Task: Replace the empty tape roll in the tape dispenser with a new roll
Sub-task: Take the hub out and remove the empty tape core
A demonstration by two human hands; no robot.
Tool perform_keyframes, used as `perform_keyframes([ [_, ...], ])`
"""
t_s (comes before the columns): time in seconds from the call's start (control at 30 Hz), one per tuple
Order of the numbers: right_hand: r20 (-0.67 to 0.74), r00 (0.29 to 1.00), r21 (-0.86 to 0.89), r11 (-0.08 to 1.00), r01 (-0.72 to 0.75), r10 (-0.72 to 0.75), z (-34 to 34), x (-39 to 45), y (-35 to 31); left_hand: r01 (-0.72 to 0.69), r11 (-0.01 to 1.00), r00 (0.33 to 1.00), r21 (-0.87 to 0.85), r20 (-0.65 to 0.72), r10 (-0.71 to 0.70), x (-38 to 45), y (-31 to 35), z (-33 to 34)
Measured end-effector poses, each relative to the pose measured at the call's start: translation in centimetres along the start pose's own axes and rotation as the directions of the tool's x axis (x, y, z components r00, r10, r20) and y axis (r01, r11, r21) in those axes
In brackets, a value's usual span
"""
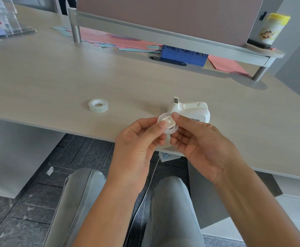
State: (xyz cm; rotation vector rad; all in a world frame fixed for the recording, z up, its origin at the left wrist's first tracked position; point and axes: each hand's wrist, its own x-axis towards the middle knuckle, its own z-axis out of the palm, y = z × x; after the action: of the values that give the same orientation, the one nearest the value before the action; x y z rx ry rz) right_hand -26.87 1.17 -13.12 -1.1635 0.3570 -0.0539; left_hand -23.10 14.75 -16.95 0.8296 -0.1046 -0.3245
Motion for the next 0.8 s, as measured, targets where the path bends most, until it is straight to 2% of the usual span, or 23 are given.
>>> perform_keyframes([
  [0.37, 0.001, 0.999, 0.048, 0.998, -0.032, 0.032, 0.3, 1.1, 0.6, 0.043, 0.999, 0.999, -0.027, 0.003, -0.043, 0.7, 0.1, -0.7],
  [0.47, 0.009, 0.999, -0.061, 0.997, 0.046, -0.045, 0.3, 1.1, 0.7, 0.039, 0.999, 0.999, -0.003, -0.016, -0.039, 0.9, 0.3, -0.9],
  [0.53, 0.006, 0.984, -0.193, 0.965, 0.177, -0.179, 0.2, 1.0, 0.8, 0.027, 0.999, 0.999, 0.026, -0.04, -0.026, 1.0, 0.4, -1.0],
  [0.57, 0.009, 0.959, -0.302, 0.914, 0.271, -0.282, 0.1, 1.0, 0.8, 0.012, 0.999, 0.998, 0.047, -0.057, -0.009, 1.1, 0.5, -1.0],
  [0.63, 0.092, 0.877, -0.526, 0.725, 0.445, -0.472, -0.1, 0.9, 0.9, -0.035, 0.992, 0.994, 0.123, -0.098, 0.047, 1.2, 0.8, -1.1],
  [0.73, 0.295, 0.805, -0.625, 0.532, 0.57, -0.515, -0.5, 1.3, 1.3, -0.112, 0.955, 0.978, 0.276, -0.138, 0.155, 1.5, 1.1, -1.5],
  [0.8, 0.356, 0.768, -0.689, 0.407, 0.601, -0.532, -0.8, 2.0, 1.6, -0.134, 0.905, 0.966, 0.404, -0.152, 0.21, 1.7, 1.3, -1.7],
])
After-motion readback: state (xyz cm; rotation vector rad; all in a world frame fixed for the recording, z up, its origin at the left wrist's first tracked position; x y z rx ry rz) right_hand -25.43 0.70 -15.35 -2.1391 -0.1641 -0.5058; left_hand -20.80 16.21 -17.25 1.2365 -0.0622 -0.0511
